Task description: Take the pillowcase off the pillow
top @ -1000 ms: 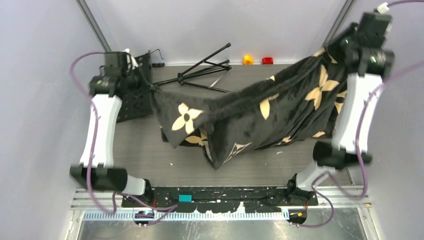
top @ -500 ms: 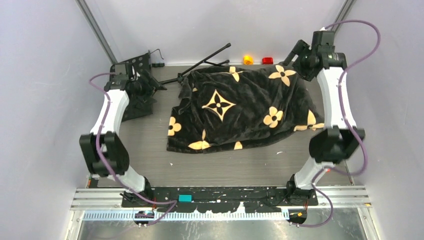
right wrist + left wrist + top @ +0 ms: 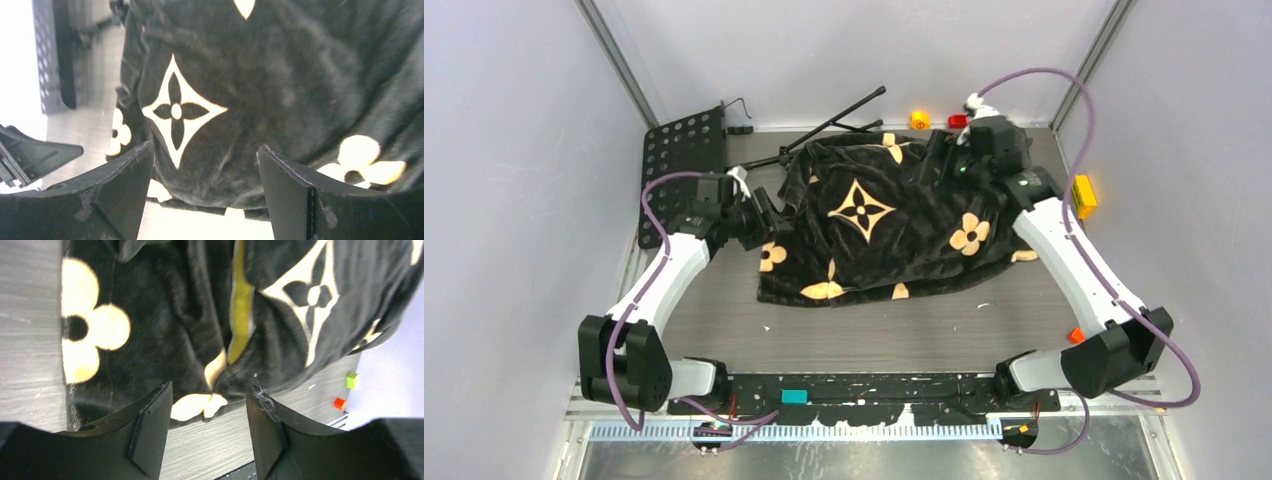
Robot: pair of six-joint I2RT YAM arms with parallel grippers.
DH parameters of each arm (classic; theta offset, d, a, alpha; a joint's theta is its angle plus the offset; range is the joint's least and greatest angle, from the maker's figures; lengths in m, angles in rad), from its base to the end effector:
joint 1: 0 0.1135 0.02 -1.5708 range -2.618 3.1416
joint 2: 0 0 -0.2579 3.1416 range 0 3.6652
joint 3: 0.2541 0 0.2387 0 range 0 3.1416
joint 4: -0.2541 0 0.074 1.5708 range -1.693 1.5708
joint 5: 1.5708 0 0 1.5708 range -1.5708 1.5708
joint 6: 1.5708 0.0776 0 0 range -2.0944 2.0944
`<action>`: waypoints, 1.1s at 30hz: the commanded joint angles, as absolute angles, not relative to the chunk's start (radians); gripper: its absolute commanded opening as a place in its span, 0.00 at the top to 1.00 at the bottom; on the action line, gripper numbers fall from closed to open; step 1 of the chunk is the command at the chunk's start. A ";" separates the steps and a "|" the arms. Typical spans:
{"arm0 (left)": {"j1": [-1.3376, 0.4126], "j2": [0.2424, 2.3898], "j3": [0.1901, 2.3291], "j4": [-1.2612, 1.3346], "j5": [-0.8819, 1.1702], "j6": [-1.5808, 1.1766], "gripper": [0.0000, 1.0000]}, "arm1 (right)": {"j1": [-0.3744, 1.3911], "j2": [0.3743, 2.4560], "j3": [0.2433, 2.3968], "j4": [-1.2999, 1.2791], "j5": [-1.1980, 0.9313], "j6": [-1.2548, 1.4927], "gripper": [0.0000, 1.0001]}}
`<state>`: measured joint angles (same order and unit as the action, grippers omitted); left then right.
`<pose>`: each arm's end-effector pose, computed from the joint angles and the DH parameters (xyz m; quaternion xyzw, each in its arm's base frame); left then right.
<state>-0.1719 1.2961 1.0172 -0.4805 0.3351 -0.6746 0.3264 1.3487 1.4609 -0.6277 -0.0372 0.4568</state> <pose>0.2868 -0.0757 0.2544 -0.1616 0.8939 -0.2995 0.2919 0.3002 0.1047 0.3759 0.0469 0.8626 0.2070 0.4592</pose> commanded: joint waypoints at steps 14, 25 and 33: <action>-0.175 1.163 0.733 -0.131 0.402 -0.653 0.43 | 0.748 1.679 1.463 -0.463 0.229 0.243 0.24; -0.192 1.239 0.736 -0.084 0.438 -0.695 0.50 | 0.776 1.823 1.520 -0.451 0.296 0.237 0.79; -0.256 1.330 0.802 -0.071 0.401 -0.708 0.55 | 0.766 1.612 1.381 -0.380 0.296 0.311 0.99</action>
<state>-0.2203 1.2873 0.7357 -0.1246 0.4114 -0.6998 0.7731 1.7618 1.4109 -0.4553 0.2695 0.2607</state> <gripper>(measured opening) 0.461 0.044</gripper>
